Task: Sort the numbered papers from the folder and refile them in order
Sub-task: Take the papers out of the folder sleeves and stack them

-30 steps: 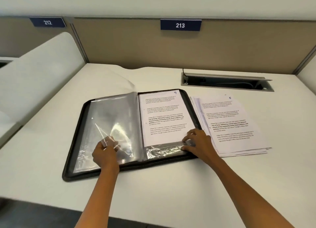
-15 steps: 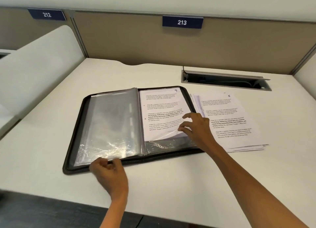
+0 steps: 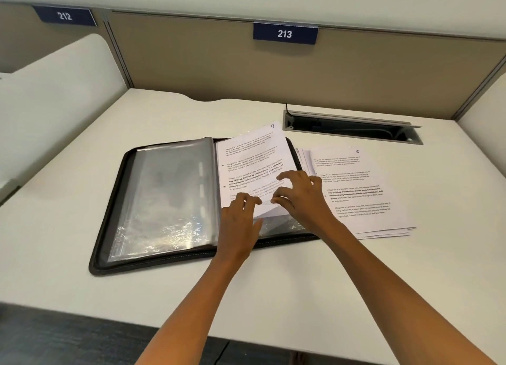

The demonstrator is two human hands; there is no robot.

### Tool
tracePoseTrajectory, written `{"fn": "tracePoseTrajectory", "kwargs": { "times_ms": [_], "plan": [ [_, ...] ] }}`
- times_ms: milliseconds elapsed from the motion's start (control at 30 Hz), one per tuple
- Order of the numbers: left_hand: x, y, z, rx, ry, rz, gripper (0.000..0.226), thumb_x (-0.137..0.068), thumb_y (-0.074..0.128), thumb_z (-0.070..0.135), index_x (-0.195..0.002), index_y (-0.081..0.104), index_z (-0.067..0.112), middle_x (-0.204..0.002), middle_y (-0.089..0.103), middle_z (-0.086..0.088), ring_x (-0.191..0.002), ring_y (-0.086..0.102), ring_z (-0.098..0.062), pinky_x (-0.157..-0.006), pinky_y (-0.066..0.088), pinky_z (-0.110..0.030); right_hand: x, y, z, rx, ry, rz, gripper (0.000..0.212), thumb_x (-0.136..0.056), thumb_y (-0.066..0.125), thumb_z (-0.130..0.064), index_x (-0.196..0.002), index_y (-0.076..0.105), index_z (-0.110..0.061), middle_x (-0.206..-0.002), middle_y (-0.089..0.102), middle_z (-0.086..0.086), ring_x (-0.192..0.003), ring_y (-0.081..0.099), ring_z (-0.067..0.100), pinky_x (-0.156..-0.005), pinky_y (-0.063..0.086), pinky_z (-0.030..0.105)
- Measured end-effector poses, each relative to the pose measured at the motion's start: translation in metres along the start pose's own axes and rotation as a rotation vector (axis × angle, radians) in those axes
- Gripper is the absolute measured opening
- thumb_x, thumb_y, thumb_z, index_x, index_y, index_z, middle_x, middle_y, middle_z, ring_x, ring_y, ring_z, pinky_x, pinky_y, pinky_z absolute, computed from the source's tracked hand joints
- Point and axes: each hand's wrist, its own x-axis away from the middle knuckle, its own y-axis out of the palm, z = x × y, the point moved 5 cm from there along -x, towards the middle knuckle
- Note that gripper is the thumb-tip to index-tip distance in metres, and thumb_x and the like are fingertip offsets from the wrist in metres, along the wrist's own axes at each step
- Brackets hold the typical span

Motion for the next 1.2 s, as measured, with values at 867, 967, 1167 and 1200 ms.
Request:
{"fn": "tracePoseTrajectory", "kwargs": {
  "times_ms": [867,967,1167,1200],
  "plan": [
    [-0.003,-0.017,-0.007,0.213,-0.204,0.064,0.008,-0.086,0.066,0.012,-0.091,0.071,0.013,-0.087,0.071,0.004,-0.076,0.065,-0.01,-0.069,0.042,-0.014,0.034,0.042,-0.033,0.676,-0.212,-0.366,0.019,-0.055,0.085,-0.008,-0.066,0.069,-0.005,-0.06,0.065,0.011,-0.065,0.065,0.027,-0.09,0.053,0.045],
    [-0.003,-0.02,-0.009,0.21,-0.214,0.058,0.007,-0.086,0.066,0.013,-0.09,0.072,0.014,-0.087,0.071,0.005,-0.075,0.064,-0.008,-0.067,0.037,-0.009,0.034,0.036,-0.04,0.646,-0.275,-0.318,0.021,-0.053,0.084,-0.004,-0.057,0.064,-0.006,-0.051,0.059,0.008,-0.056,0.06,0.023,-0.084,0.055,0.045],
    [-0.004,-0.019,-0.008,0.221,-0.206,0.05,0.008,-0.086,0.065,0.014,-0.091,0.072,0.013,-0.087,0.072,0.004,-0.076,0.065,-0.011,-0.071,0.047,-0.021,0.023,0.03,-0.034,0.723,-0.278,-0.206,0.037,-0.065,0.062,-0.008,-0.099,0.07,0.001,-0.09,0.069,0.019,-0.097,0.063,0.033,-0.099,0.046,0.048],
    [-0.005,-0.019,-0.008,0.225,-0.208,0.048,0.008,-0.087,0.065,0.014,-0.092,0.072,0.013,-0.087,0.072,0.004,-0.076,0.065,-0.01,-0.072,0.047,-0.021,0.024,0.033,-0.031,0.76,-0.254,-0.227,0.05,-0.065,0.056,-0.011,-0.112,0.066,0.003,-0.103,0.067,0.023,-0.106,0.06,0.036,-0.099,0.045,0.049]
  ]
}}
